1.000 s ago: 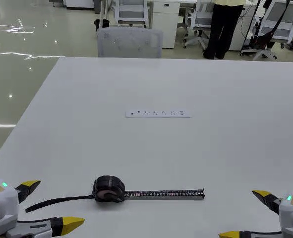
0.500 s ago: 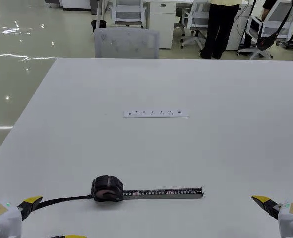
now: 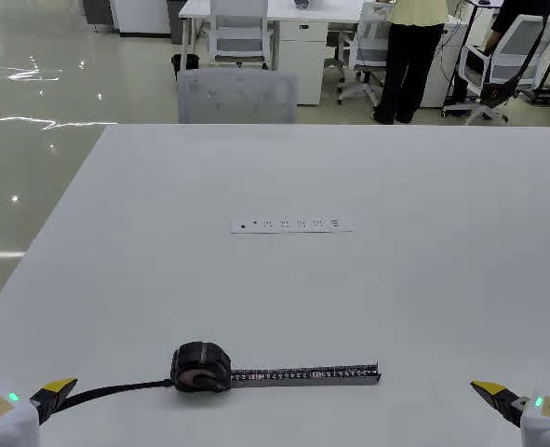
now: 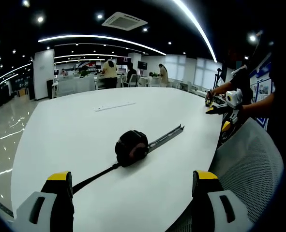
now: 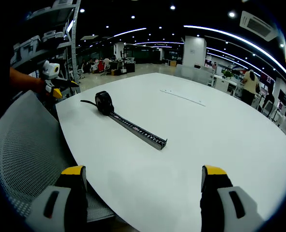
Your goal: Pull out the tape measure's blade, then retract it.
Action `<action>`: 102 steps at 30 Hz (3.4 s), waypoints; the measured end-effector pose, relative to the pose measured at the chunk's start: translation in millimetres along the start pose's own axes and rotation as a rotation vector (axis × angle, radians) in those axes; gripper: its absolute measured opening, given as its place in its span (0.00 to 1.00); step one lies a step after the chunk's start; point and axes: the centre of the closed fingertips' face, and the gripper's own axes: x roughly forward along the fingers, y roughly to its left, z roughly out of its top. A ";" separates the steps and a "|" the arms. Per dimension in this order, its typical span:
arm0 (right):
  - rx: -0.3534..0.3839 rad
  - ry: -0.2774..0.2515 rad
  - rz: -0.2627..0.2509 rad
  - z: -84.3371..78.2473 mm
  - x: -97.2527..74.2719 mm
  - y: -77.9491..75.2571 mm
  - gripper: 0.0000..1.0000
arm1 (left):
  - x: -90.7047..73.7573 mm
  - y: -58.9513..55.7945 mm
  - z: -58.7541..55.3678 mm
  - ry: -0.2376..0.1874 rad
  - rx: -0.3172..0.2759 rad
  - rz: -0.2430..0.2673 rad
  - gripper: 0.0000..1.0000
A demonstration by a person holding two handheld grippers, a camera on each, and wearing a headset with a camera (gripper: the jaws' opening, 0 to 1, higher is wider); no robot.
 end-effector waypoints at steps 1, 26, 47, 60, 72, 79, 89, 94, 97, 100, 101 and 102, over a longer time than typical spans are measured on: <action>0.003 -0.003 -0.002 0.1 -0.1 0.0 1.00 | -0.2 -0.6 -1.1 0.000 -0.001 -0.002 1.00; 0.023 -0.018 0.001 0.0 0.8 3.8 0.99 | 2.3 -7.2 -11.1 0.007 -0.021 0.025 1.00; 0.000 0.006 0.008 -7.1 -3.1 2.0 1.00 | 0.8 -5.9 -10.8 0.017 -0.017 0.027 1.00; -0.096 0.049 0.049 6.4 -0.8 -7.0 0.98 | 43.2 -30.3 25.3 0.018 0.014 -0.010 1.00; -0.240 0.162 0.187 17.4 18.1 -11.9 0.96 | 80.0 -28.8 2.9 0.142 -0.115 0.114 1.00; -0.303 0.205 0.249 27.4 44.9 -25.5 0.94 | 98.9 -23.8 10.4 0.112 -0.102 0.175 1.00; -0.425 0.252 0.342 39.3 85.4 -38.6 0.83 | 113.3 -15.4 2.9 0.075 -0.162 0.243 1.00; -0.503 0.332 0.386 32.4 97.9 -43.0 0.77 | 115.6 -4.3 6.6 0.042 -0.177 0.284 1.00; -0.532 0.374 0.411 23.2 104.8 -44.9 0.74 | 117.7 0.9 13.3 0.000 -0.161 0.304 1.00; -0.555 0.395 0.442 17.3 110.4 -44.0 0.67 | 120.1 2.0 18.8 -0.021 -0.115 0.324 1.00; -0.567 0.402 0.454 15.3 112.4 -43.3 0.64 | 121.0 1.6 19.9 -0.026 -0.104 0.329 1.00; -0.581 0.411 0.462 13.5 113.7 -43.2 0.61 | 121.7 1.1 20.3 -0.028 -0.106 0.328 1.00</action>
